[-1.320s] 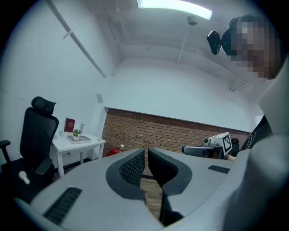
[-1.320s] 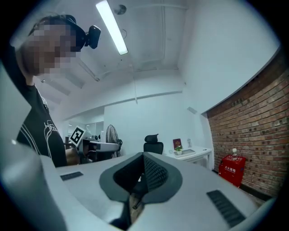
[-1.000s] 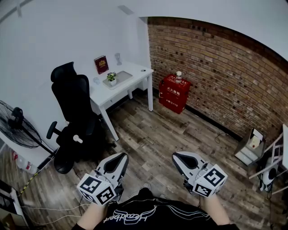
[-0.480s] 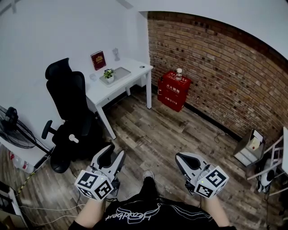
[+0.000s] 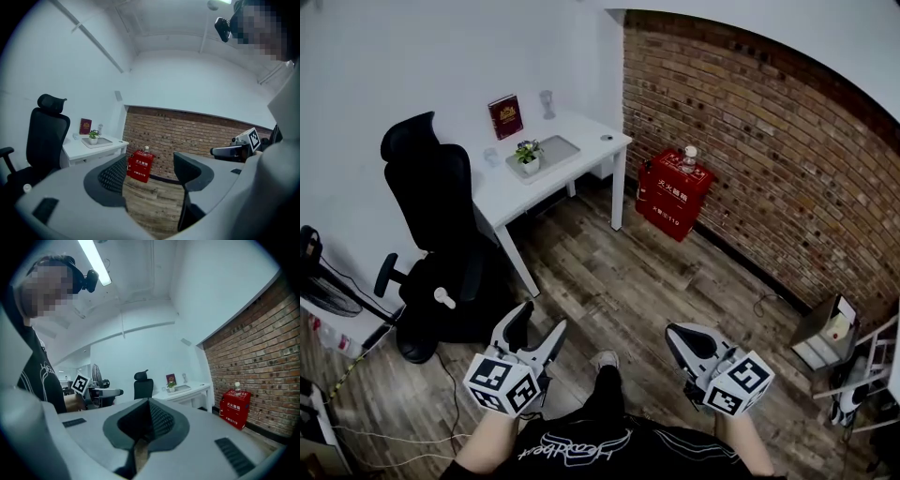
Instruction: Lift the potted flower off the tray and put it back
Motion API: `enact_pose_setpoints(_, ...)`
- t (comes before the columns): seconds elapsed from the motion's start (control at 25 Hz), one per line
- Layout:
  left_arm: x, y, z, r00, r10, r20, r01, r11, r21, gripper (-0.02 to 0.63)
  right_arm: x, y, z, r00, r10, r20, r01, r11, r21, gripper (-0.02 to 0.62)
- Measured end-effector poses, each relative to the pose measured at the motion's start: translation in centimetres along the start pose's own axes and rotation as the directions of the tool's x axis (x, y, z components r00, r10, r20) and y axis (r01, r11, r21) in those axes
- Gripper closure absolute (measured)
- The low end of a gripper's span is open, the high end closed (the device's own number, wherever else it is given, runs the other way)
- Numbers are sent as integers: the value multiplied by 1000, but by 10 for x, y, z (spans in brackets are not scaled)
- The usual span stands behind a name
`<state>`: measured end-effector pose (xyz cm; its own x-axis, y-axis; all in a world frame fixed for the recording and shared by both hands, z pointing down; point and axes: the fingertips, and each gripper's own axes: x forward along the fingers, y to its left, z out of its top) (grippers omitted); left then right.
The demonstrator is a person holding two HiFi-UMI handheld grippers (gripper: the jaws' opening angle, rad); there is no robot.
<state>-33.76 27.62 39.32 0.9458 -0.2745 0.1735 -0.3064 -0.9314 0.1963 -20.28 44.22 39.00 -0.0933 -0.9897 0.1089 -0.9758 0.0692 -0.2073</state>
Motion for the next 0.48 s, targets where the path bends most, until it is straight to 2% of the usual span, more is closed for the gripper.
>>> enact_pose_setpoints(0.48,196,165,39,992,117,-51,-121,990,-71,265,210,-157,50,992,72,-108,-71,997,13,592)
